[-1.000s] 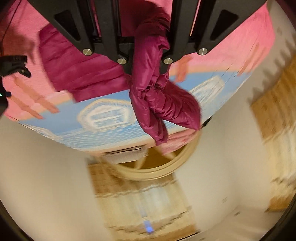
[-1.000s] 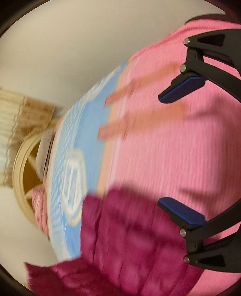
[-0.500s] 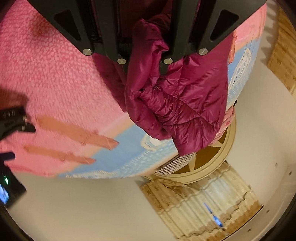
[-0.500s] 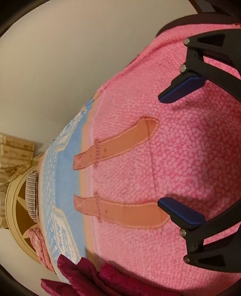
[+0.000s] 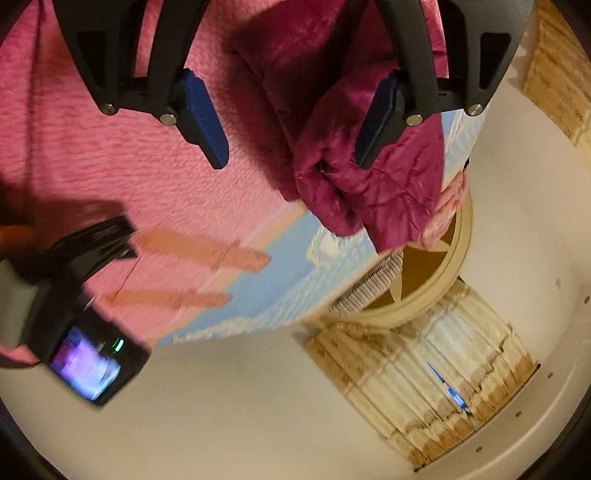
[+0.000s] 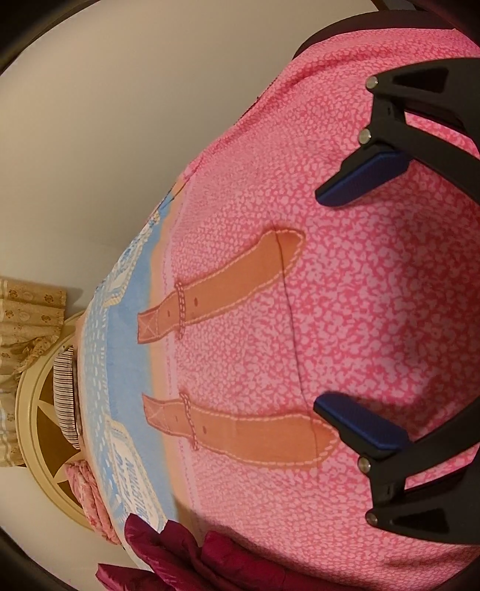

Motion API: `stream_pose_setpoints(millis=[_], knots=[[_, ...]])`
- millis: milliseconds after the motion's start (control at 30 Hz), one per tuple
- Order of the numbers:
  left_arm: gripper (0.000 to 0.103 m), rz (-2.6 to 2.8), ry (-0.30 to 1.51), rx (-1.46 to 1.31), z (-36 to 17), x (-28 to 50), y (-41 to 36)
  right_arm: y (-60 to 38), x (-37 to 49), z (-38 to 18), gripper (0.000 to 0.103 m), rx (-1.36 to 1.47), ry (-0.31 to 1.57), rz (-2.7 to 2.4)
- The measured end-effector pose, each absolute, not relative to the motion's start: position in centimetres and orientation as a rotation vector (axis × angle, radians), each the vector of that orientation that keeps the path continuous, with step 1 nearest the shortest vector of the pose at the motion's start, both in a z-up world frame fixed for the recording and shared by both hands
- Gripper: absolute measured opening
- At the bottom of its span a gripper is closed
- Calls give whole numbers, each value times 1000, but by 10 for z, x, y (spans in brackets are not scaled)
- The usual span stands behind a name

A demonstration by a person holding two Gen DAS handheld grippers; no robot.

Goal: Fold large clothes
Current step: 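Grasp a jacket edge with the left tool and lift it while the right tool withdraws, then grasp the jacket bundle with the right tool beside the left tool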

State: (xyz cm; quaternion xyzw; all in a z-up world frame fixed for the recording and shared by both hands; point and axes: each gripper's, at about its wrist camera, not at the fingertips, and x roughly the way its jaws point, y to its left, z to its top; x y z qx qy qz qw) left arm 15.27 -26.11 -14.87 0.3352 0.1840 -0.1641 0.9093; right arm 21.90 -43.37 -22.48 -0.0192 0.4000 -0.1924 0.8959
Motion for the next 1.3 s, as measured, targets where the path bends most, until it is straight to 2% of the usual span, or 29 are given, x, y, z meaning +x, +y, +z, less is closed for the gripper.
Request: stream_pose_setpoints(millis=[133,267,400,500,667,733,867,1100,1300], knots=[[73,-275,364,563,-113,146,-220,-433,215,-218,102,-34,804,-403],[91,-71,360,374,-81,183,-147,-420,213,-190,93,11,732,-365],[92,181,458,283,-84,259,-94,-377,240,-152,73,61,687,-232],[92,324,535,225,-91,314,-66,-335,270,-124,71,91,664,-135],[92,312,635,105,-100,351,-57,-271,318,-94,71,67,635,-56],[92,290,636,106,-102,357,-65,-255,338,-97,69,79,658,-39],[92,285,641,192,-118,369,-78,-243,353,-126,58,52,699,-62],[92,258,705,199,-152,392,-83,-270,352,-182,58,108,756,-118],[92,253,702,238,-169,394,-93,-266,355,-194,58,122,763,-124]])
